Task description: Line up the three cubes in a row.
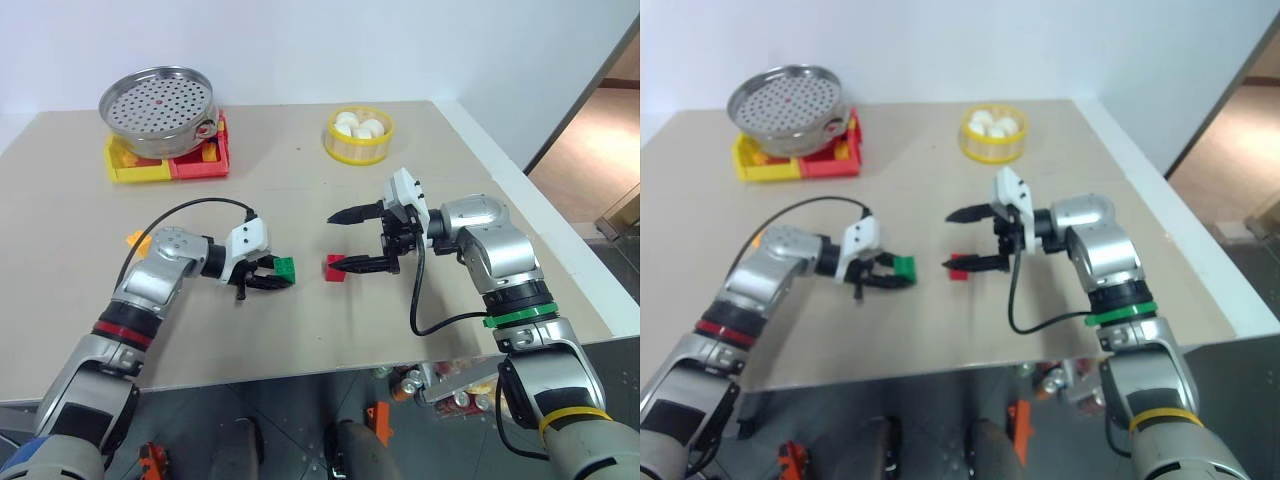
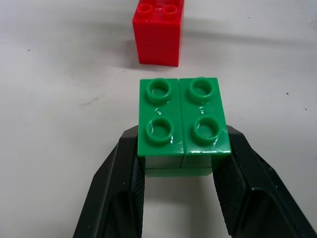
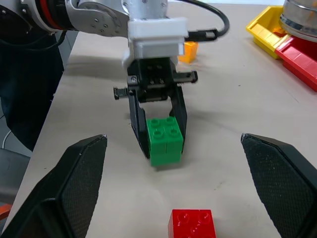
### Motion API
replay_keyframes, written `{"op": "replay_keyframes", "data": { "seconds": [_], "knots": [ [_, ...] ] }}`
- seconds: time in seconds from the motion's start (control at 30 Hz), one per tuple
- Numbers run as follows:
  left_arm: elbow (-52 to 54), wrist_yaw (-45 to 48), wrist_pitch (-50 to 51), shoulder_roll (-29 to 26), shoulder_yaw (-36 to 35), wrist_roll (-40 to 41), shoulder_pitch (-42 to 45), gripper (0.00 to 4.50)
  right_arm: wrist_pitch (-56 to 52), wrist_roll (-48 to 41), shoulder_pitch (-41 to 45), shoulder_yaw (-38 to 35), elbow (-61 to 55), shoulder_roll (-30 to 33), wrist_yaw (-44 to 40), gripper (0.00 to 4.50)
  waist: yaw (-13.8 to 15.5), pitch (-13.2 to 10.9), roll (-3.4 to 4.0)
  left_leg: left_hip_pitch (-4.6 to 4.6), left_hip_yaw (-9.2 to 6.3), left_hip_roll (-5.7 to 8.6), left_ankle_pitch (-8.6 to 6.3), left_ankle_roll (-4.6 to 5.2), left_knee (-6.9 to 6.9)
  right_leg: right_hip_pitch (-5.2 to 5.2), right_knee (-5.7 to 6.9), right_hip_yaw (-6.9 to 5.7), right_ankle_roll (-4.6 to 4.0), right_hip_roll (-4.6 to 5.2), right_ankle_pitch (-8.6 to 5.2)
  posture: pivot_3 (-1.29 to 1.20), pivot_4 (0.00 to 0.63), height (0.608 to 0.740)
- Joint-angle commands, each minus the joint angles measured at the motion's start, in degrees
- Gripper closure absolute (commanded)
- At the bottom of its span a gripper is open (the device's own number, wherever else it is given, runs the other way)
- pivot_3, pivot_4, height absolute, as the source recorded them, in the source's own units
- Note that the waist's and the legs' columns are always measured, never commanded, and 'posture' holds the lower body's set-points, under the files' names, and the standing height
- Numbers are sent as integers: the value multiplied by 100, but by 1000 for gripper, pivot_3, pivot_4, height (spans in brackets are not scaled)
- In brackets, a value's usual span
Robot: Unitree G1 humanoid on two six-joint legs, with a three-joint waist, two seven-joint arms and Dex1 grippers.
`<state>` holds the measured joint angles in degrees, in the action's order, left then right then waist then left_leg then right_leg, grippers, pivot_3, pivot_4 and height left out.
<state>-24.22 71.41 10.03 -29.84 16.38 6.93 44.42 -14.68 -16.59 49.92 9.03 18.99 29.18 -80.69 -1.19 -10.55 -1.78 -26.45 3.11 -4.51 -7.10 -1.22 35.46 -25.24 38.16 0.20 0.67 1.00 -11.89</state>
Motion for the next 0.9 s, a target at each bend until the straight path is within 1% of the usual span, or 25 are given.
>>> {"op": "replay_keyframes", "data": {
  "seconds": [0.03, 0.23, 0.67, 0.73, 0.87, 0.9],
  "knots": [
    [-192, 9, -255, 84, -54, -90, 245, 3177, 51, -37, 36, -90, -150, 67, 28, 0, -3, 0, 0, -1, 0, 0, 0, 0, 1, 0, 0, 2, 0, 0, 0, 0, 150, 740],
    [-423, 103, -475, 155, -29, -195, 255, 3177, -5, -58, -9, -104, -267, 105, 49, 0, -3, 0, 0, -2, 0, 0, 0, 0, -1, -1, 0, 3, 15, -1, 6, 0, 150, 740],
    [-860, 266, -771, 260, 42, -448, 408, 3177, -222, -123, -162, -112, -504, 184, 105, 0, -1, 0, 0, -2, -3, 0, 0, 0, 1, 0, 1, 3, 0, -2, -2, 0, 150, 740],
    [-948, 262, -822, 267, 31, -498, 455, 2108, -260, -129, -187, -118, -540, 199, 101, 0, 0, 0, 0, -2, -3, 0, 0, 0, 1, 0, 1, 3, 0, -2, -2, 0, 150, 740],
    [-919, 343, -848, 219, 14, -524, 465, 761, -275, -129, -211, -121, -570, 211, 97, 0, -2, 0, 0, -2, -3, 0, 0, 0, 1, 0, 1, 3, 1, -3, -2, 0, 150, 740],
    [-868, 373, -853, 183, 15, -526, 454, 367, -270, -128, -209, -121, -566, 211, 95, 0, -2, 0, 0, -1, -3, 0, 0, 0, 0, 0, 1, 3, 1, -3, -2, 0, 150, 740]
  ]
}}
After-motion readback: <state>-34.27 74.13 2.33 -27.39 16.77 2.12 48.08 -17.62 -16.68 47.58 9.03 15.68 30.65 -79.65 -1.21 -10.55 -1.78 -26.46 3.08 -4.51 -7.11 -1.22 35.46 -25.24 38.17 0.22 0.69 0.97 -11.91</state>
